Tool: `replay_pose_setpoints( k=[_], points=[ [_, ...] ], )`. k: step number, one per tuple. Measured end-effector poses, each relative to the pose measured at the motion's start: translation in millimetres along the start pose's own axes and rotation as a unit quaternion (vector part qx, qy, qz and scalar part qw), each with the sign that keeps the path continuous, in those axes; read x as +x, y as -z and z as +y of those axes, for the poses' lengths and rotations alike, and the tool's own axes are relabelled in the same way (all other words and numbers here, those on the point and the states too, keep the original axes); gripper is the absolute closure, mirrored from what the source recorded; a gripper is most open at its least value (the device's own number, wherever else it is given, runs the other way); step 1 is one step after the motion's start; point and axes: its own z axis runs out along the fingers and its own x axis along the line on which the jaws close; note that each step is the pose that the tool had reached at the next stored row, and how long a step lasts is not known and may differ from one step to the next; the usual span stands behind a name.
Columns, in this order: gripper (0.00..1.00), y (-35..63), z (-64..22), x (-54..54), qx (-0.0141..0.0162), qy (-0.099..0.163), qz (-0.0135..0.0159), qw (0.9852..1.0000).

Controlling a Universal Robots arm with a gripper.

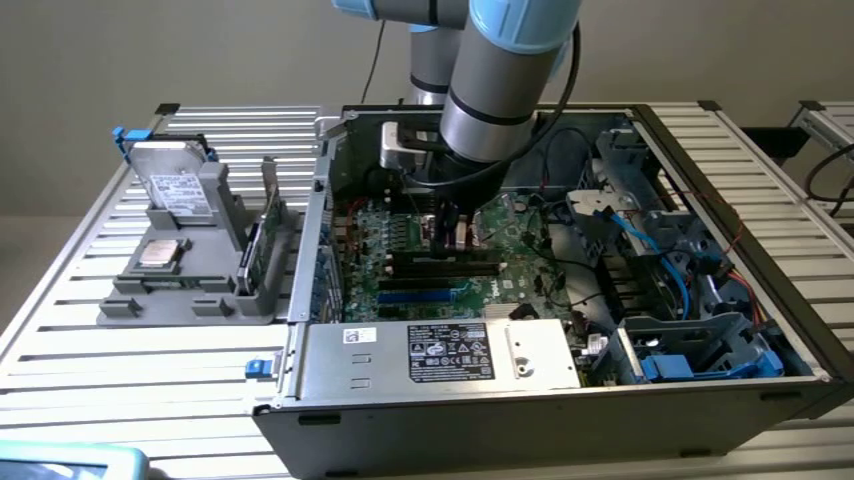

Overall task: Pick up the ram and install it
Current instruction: 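Insert the ram into the slot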

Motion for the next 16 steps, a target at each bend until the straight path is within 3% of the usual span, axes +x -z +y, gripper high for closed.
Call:
replay_pose_setpoints(
  k=[8, 16],
  points=[
    [0.87, -6.3, -1.0, 0.4, -0.0002, 0.001, -0.0065, 1.0000],
    [0.87, -6.4, -0.3, 1.5, -0.0002, 0.001, -0.0070, 1.0000]
  ],
)
